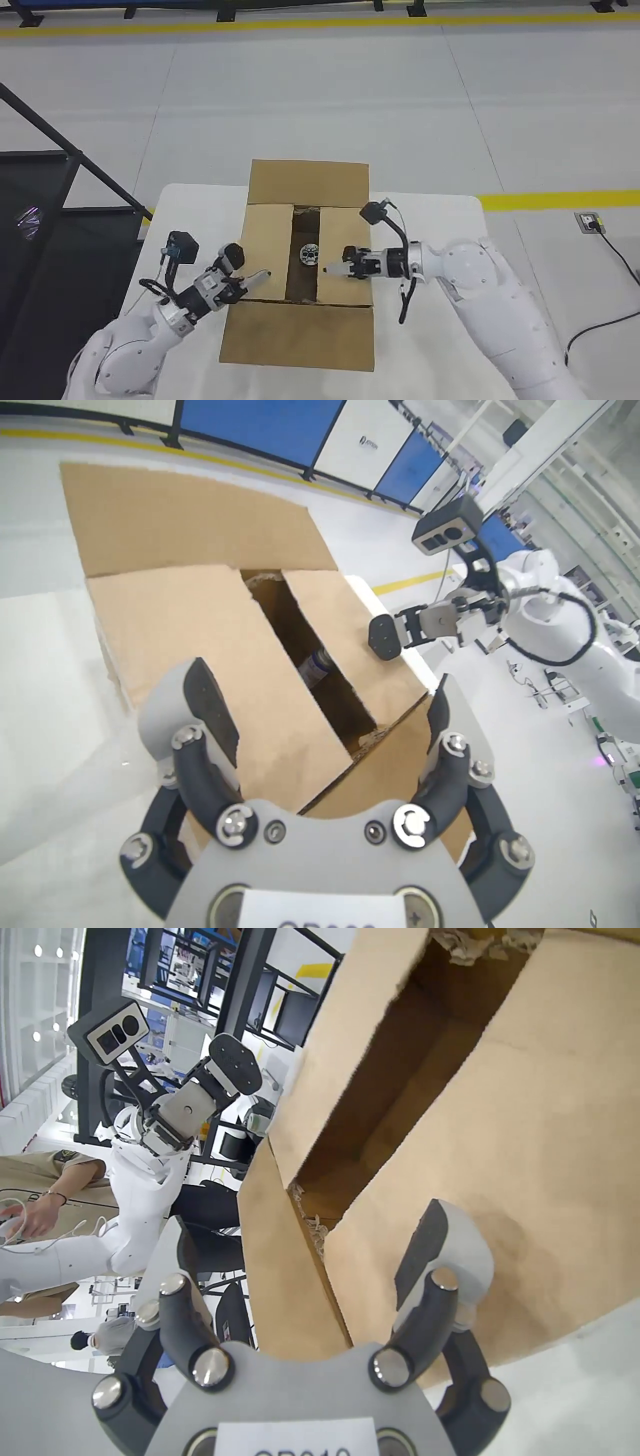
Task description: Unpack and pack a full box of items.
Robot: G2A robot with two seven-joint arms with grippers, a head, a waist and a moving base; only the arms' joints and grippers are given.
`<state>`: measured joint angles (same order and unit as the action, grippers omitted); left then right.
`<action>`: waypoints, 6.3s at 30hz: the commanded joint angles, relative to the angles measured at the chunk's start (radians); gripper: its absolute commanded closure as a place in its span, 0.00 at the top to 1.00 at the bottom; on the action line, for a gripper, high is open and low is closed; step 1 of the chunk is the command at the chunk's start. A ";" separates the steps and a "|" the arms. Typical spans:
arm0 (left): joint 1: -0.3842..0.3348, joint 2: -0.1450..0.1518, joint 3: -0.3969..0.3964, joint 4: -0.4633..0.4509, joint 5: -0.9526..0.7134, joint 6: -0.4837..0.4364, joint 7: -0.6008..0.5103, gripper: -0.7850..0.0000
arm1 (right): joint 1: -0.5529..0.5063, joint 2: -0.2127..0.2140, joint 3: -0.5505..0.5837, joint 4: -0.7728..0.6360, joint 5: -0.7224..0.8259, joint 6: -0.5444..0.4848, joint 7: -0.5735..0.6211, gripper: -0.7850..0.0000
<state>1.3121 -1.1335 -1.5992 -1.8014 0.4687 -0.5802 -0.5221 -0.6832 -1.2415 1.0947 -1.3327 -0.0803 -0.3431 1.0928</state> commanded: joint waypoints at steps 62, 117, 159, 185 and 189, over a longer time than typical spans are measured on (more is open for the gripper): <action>0.064 0.303 0.077 0.248 -0.828 -0.184 -0.533 1.00 | 0.418 -0.207 -0.097 0.981 0.413 -0.351 -0.329 1.00; -0.074 0.234 0.224 0.161 -0.334 0.002 0.002 1.00 | 0.231 -0.069 -0.045 0.515 0.459 0.055 0.174 1.00; 0.174 0.204 0.030 0.289 -0.843 0.208 0.179 1.00 | 0.128 -0.043 -0.025 0.369 0.392 0.108 0.096 1.00; -0.237 0.097 0.288 0.662 -1.093 0.275 0.173 1.00 | 0.128 -0.043 -0.025 0.369 0.392 0.108 0.096 1.00; -0.219 0.098 0.251 0.651 -1.088 0.208 0.169 1.00 | 0.128 -0.043 -0.025 0.369 0.392 0.108 0.096 1.00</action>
<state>1.0849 -1.0369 -1.3343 -1.1432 -0.6300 -0.3529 -0.3553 -0.5556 -1.2845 1.0693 -0.9638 0.3115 -0.2354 1.1884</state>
